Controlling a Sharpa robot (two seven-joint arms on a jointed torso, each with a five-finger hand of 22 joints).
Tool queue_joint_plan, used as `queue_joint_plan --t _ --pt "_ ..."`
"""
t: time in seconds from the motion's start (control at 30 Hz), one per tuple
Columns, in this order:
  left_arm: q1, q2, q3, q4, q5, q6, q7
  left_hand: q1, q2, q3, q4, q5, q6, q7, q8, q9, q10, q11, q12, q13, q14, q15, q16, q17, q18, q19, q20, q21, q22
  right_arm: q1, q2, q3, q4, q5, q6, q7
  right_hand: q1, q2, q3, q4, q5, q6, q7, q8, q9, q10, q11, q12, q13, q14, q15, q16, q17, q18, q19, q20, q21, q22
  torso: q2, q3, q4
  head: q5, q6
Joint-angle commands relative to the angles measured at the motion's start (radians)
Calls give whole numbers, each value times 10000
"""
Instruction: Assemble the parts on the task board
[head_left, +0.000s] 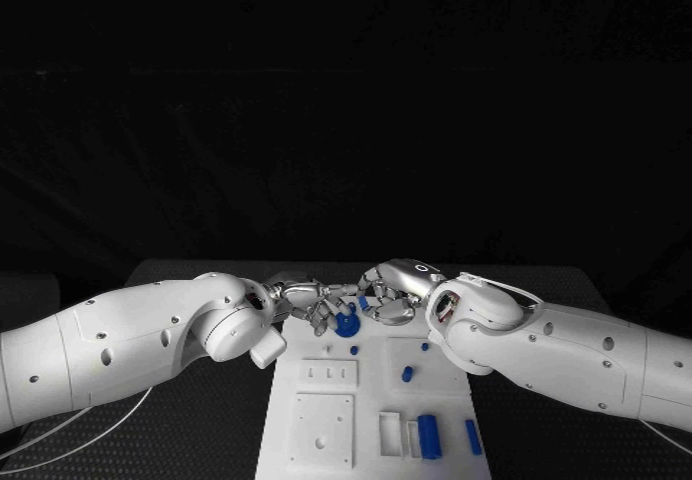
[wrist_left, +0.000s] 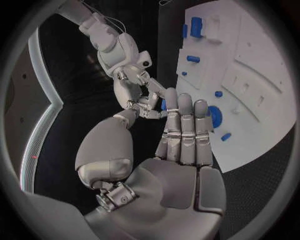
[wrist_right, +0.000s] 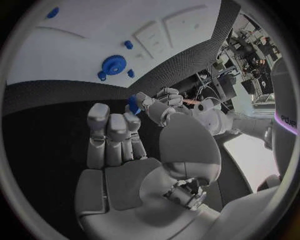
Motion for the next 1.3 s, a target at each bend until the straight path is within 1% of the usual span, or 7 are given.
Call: queue_joint_plan --t 0.03,0.37,0.47,0.7,0.8,1.03,1.3 --pt "30 53 2 0 -342 171 -385 251 59 -72 108 -28 -106 -3 -62 14 -137 -5 73 86 -114 1 44 -36 67 -107 -304 84 197 0 39 4 102 -243 140 -114 -52 -78 75 12 -49 1619 -104 33 7 -129 -181 47 -11 2 -69 -15 10 547 103 -1 39 134 16 -5 0 29 2" --pt "30 93 2 0 -341 88 -342 933 300 -607 310 -29 -204 46 -132 4 -357 39 134 299 -218 45 88 -180 69 -260 -259 163 163 -2 72 4 298 -212 180 -96 -55 -78 98 13 -46 1621 -103 33 9 -124 -180 46 -11 5 -68 -17 10 547 108 1 39 133 19 1 -23 43 -21" --pt "30 99 2 -10 -341 60 -344 1090 398 -781 410 -33 -199 45 -137 2 -380 40 149 348 -226 45 114 -216 75 -275 -258 186 154 -2 74 3 368 -205 176 -96 -56 -79 102 13 -46 1621 -102 32 10 -123 -179 45 -11 6 -68 -17 10 547 109 2 39 132 19 -8 -25 37 -33" --pt "30 125 2 -34 -341 53 -360 1471 570 -1168 633 -33 -184 51 -151 -6 -427 34 161 431 -256 48 162 -297 83 -311 -254 220 135 -3 85 3 397 -197 176 -98 -60 -80 113 13 -45 1620 -101 30 10 -122 -178 44 -11 7 -68 -19 10 547 111 3 39 131 11 -12 4 21 -66" --pt "30 136 2 -35 -341 46 -360 1713 700 -1431 801 -33 -168 51 -157 -14 -446 31 164 477 -273 51 196 -350 84 -331 -250 235 120 -3 108 3 397 -178 184 -100 -61 -82 117 13 -45 1619 -100 30 10 -121 -178 44 -11 7 -68 -19 10 547 112 3 38 131 7 -20 -5 30 -72" --pt "29 165 2 -31 -285 56 -331 2055 968 -1795 845 -31 -143 47 -166 -27 -475 35 154 528 -301 57 236 -428 84 -359 -243 248 99 -4 231 3 380 -148 226 -92 -63 -82 127 13 -44 1619 -100 29 11 -120 -177 43 -11 8 -67 -21 9 547 113 3 37 130 11 -20 -18 37 -81" --pt "29 191 3 -21 -159 -18 -265 2434 1261 -2124 839 -29 -72 31 -154 -38 -490 22 139 570 -326 60 277 -510 84 -384 -241 258 78 -5 352 -2 334 -77 288 -78 -67 -82 136 14 -44 1617 -98 27 11 -119 -176 41 -11 8 -67 -22 9 547 115 4 36 129 4 -23 -5 18 -98"
